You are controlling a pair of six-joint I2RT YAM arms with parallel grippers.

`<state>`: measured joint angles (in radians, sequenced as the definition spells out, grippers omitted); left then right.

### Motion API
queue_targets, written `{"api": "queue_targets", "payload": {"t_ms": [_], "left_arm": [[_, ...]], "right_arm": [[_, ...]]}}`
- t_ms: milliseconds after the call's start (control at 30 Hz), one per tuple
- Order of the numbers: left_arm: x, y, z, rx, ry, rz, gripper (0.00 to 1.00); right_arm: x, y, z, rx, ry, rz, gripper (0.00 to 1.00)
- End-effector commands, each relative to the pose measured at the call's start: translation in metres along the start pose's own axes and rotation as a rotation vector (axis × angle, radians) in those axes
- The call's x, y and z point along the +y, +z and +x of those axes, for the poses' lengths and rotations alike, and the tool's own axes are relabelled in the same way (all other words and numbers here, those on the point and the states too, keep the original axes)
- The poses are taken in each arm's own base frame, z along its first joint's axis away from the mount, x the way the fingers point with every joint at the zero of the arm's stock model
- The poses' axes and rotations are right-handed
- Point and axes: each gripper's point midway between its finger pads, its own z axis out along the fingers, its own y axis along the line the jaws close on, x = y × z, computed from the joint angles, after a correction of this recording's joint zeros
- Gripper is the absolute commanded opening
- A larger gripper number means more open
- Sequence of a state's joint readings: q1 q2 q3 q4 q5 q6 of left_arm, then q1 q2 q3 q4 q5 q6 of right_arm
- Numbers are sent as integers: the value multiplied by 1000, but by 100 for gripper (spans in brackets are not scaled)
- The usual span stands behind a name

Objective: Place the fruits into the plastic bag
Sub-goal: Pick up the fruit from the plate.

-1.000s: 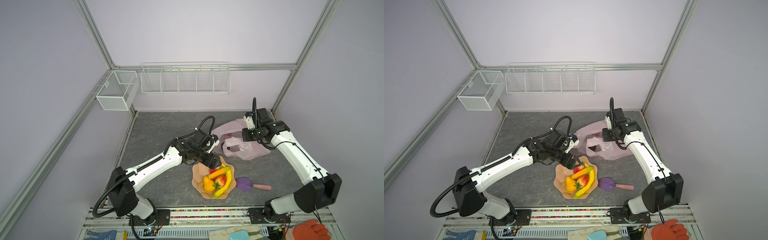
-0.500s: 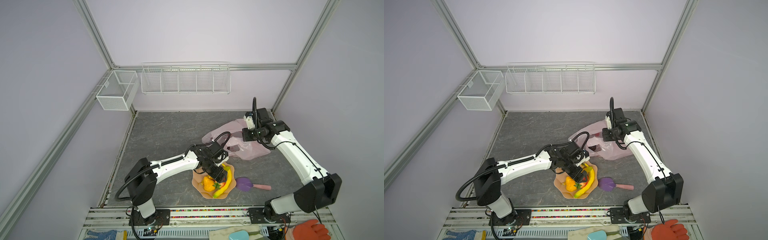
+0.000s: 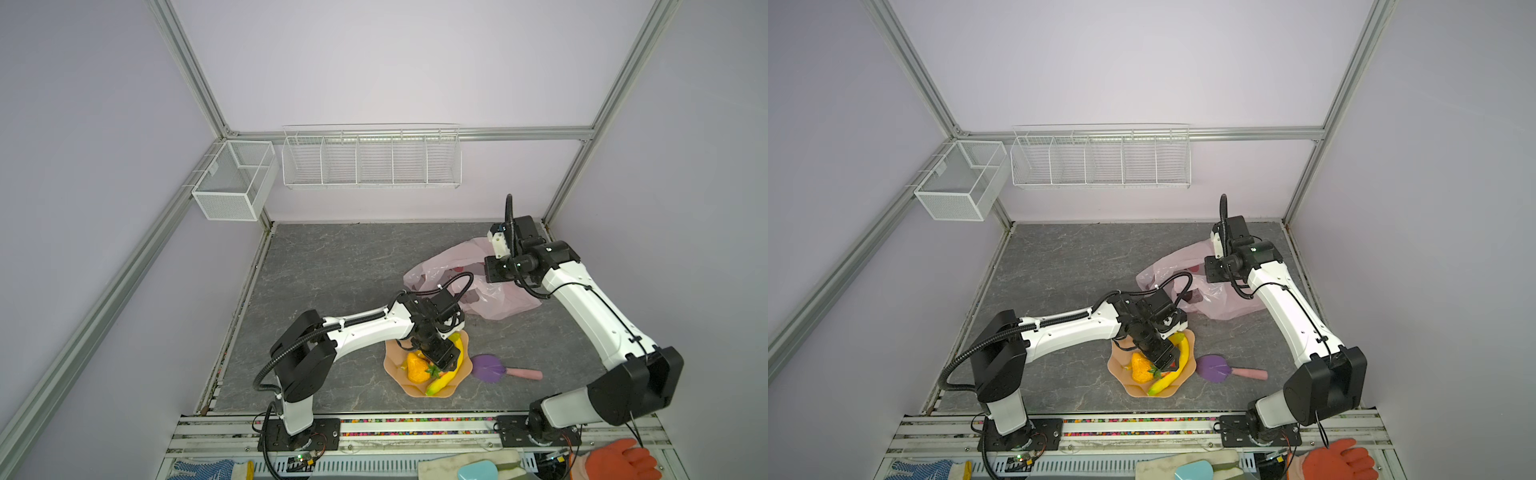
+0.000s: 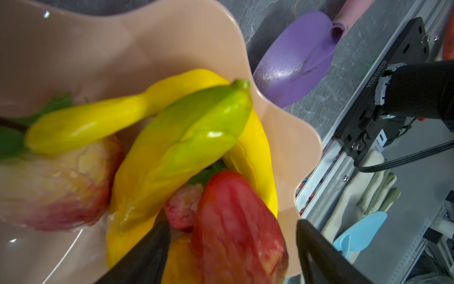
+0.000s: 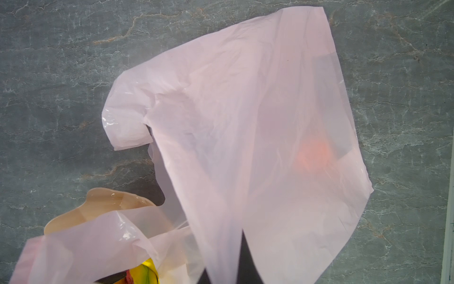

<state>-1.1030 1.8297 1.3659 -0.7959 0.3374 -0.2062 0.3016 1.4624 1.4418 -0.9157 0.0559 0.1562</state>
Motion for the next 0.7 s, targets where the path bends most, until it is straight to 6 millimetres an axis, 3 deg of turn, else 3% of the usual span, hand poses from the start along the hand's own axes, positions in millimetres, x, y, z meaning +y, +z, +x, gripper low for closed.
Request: {"api": "queue_targets", "payload": {"t_ms": [0, 133, 500, 667], "left_arm": [[-4, 2, 0, 19, 13, 0, 78], [-3, 4, 2, 27, 17, -4, 71], [-6, -7, -2, -5, 33, -7, 37], [-12, -26, -12, -72, 46, -7, 33]], "right_arm": [[-2, -6, -9, -33, -8, 4, 7], [-2, -7, -9, -35, -10, 6, 7], [-2, -9, -12, -44, -6, 5, 7], [-2, -10, -12, -44, -6, 7, 7]]}}
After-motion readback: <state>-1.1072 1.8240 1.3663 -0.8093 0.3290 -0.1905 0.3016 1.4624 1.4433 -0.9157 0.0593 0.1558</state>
